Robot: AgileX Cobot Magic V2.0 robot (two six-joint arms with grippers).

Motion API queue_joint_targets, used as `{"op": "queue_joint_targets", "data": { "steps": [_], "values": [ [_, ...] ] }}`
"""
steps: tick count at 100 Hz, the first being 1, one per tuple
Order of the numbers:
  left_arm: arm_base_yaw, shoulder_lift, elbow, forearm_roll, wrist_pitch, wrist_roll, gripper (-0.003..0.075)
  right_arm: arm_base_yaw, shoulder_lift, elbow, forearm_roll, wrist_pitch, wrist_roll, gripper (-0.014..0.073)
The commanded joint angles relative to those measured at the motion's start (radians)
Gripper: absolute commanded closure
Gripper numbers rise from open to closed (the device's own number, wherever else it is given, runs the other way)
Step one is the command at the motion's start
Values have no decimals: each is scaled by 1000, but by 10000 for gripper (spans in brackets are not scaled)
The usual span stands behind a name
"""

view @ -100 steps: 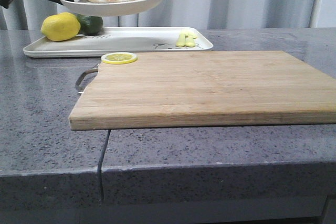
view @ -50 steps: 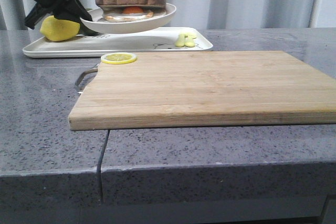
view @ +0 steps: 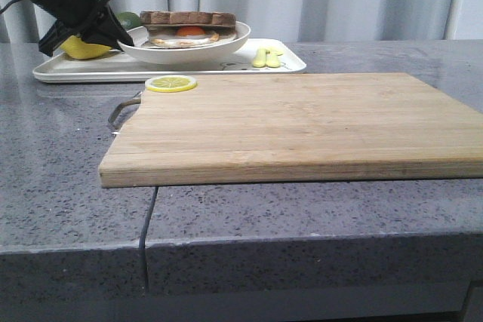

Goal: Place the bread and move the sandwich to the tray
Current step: 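Lift the plate with the left gripper and carry it over the tray, then lower the plate onto the white tray and open the left gripper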

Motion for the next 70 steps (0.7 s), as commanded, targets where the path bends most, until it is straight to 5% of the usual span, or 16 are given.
{"op": "queue_joint_targets", "data": {
  "steps": [1, 70],
  "values": [
    [-6, -64, -39, -53, -49, -20, 740, -7, 0, -27, -26, -26, 2, 192],
    [-6, -64, -39, 24, -47, -69, 740, -7, 0, -27, -26, -26, 2, 192]
  ]
}}
